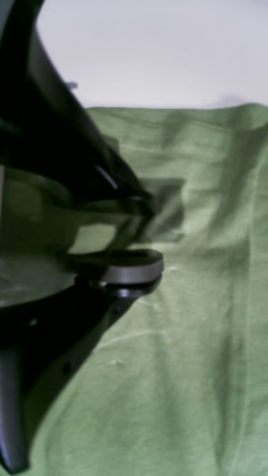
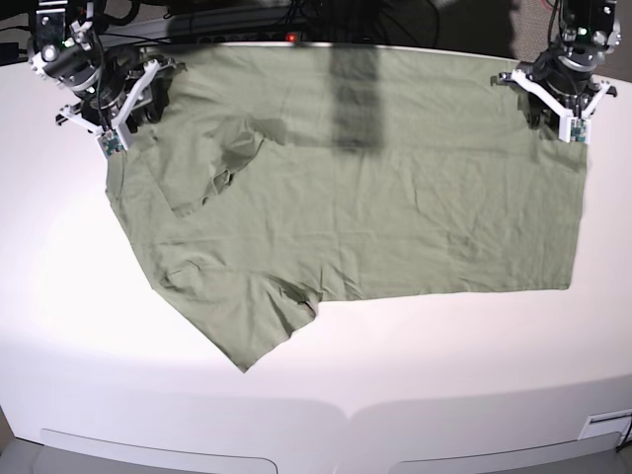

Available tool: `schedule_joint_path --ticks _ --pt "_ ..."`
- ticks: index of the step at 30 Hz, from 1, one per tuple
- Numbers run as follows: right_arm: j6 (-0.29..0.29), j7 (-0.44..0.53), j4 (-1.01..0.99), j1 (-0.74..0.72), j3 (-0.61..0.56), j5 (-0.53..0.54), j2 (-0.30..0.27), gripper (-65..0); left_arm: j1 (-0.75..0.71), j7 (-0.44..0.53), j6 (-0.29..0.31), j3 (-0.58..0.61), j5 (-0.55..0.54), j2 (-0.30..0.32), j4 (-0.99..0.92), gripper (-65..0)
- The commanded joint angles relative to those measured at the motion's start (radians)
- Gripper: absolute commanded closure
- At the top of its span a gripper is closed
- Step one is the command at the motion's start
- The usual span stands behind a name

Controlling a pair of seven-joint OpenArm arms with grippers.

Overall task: Fold the T-shirt properly
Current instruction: 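Open the right gripper and move it away from the shirt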

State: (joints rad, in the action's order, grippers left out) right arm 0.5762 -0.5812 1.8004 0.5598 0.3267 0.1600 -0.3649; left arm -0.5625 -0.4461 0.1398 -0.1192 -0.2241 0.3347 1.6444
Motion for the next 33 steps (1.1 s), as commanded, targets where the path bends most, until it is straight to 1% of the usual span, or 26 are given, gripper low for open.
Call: schedule_joint_path --ticks 1,3,7,11,15,17,20,22,27,33 --pt "-0.003 0.016 0.015 -0.001 0.007 0.008 -0.011 -19.2 -0.039 -0.189 0.018 0.013 0.026 -0.005 -0.019 -18.9" --pt "-0.002 0.016 0.015 -0.012 0.007 0.008 -0.011 -19.2 -0.038 -0.173 0.018 0.013 0.026 -0.004 -0.009 -19.0" --pt "-0.002 0.015 0.015 -0.042 0.007 0.009 -0.011 -19.2 -0.037 -0.101 0.017 0.013 0.060 -0.005 0.001 -19.0" --pt "-0.002 0.012 0.015 -0.058 0.007 0.014 -0.011 -19.2 -0.035 -0.075 0.017 0.013 0.067 -0.005 0.001 -19.0" --pt "-0.001 0.014 0.015 -0.061 0.007 0.067 -0.011 -19.2 -0.024 -0.065 0.017 0.013 0.068 -0.005 0.001 -19.0" --pt "-0.001 0.018 0.015 -0.061 0.007 0.087 -0.011 -19.2 -0.018 -0.028 0.017 0.013 0.068 -0.005 0.001 -19.0" --pt "-0.001 0.027 0.015 -0.061 0.007 0.088 -0.011 -19.2 -0.013 0.031 0.017 0.013 0.068 -0.005 0.002 -19.0" --pt "-0.001 0.045 0.015 -0.061 0.007 0.088 -0.011 -19.2 -0.013 0.039 0.017 0.013 0.071 -0.005 0.002 -19.0" --pt "-0.001 0.111 0.015 -0.061 0.007 0.088 -0.011 -19.2 -0.009 0.037 0.017 0.013 0.158 -0.005 0.002 -19.0" --pt "-0.001 0.113 0.015 -0.061 0.007 0.087 -0.012 -19.2 0.003 0.036 0.017 0.013 0.172 -0.005 0.019 -19.0"
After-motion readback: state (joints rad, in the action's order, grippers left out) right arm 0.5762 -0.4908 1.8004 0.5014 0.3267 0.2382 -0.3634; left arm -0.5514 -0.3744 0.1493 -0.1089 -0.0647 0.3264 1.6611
